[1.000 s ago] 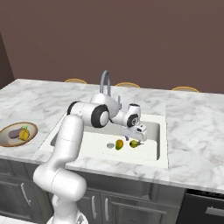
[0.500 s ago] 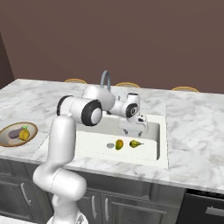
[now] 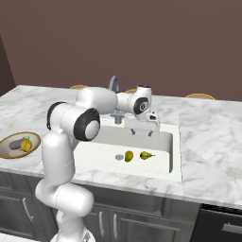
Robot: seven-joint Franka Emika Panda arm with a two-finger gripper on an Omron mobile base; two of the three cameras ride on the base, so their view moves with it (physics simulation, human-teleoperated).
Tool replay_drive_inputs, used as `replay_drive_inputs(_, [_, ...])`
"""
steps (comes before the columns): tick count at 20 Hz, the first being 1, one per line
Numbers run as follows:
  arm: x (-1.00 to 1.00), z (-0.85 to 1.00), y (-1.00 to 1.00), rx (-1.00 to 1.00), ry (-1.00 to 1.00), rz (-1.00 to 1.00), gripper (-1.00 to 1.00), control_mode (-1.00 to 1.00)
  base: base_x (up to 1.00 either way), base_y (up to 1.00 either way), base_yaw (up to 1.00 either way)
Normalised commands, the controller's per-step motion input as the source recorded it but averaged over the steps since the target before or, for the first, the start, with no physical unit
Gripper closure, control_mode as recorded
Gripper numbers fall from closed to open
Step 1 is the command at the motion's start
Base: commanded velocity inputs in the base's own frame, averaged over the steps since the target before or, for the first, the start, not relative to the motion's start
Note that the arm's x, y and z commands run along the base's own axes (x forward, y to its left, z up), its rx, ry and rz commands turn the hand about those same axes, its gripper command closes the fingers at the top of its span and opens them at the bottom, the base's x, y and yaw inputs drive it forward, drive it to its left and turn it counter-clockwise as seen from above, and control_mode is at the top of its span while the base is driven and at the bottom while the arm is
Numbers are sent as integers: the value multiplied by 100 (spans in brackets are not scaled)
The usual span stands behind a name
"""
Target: There is a mixed pile of frozen fruits and vegetables on the counter. Locate all the frozen vegetables and place the items in a bowl on the counter. Take all the frozen fruits and defrost them in a running sink.
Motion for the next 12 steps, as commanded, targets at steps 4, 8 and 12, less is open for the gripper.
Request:
replay_drive_inputs(4, [-38, 100, 17, 8, -6, 2, -100, -100, 0, 0, 0])
replay_drive_inputs(8, [-66, 82, 9, 9, -17, 0, -100, -100, 0, 0, 0])
replay_drive_inputs(12, [-73, 63, 14, 2, -26, 0, -100, -100, 0, 0, 0])
